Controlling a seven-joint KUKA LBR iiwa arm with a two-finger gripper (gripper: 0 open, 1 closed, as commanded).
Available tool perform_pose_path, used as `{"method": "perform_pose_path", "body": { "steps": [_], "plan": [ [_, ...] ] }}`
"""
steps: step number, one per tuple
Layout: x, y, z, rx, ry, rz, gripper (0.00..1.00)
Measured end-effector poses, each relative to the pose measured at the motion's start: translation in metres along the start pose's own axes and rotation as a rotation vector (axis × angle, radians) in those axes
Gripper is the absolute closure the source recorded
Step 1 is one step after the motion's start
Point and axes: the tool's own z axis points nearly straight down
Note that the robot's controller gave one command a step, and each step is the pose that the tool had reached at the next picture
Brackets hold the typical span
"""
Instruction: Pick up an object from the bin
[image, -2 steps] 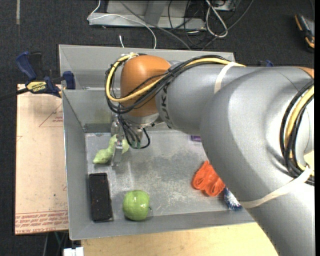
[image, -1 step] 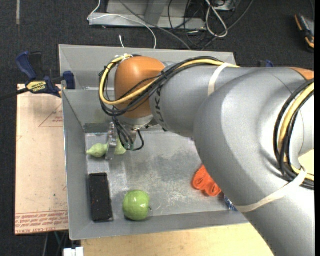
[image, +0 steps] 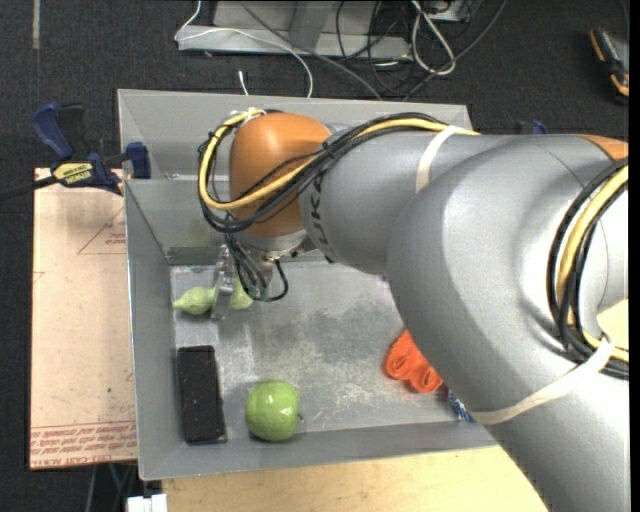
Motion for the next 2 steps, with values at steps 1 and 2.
{"method": "perform_pose_path", "body": {
  "steps": [1, 2],
  "plan": [
    [0.0, 0.0, -0.006, -0.001, -0.001, 0.0, 1.0],
    [0.0, 0.0, -0.025, -0.001, 0.0, 0.0, 1.0]
  ]
}}
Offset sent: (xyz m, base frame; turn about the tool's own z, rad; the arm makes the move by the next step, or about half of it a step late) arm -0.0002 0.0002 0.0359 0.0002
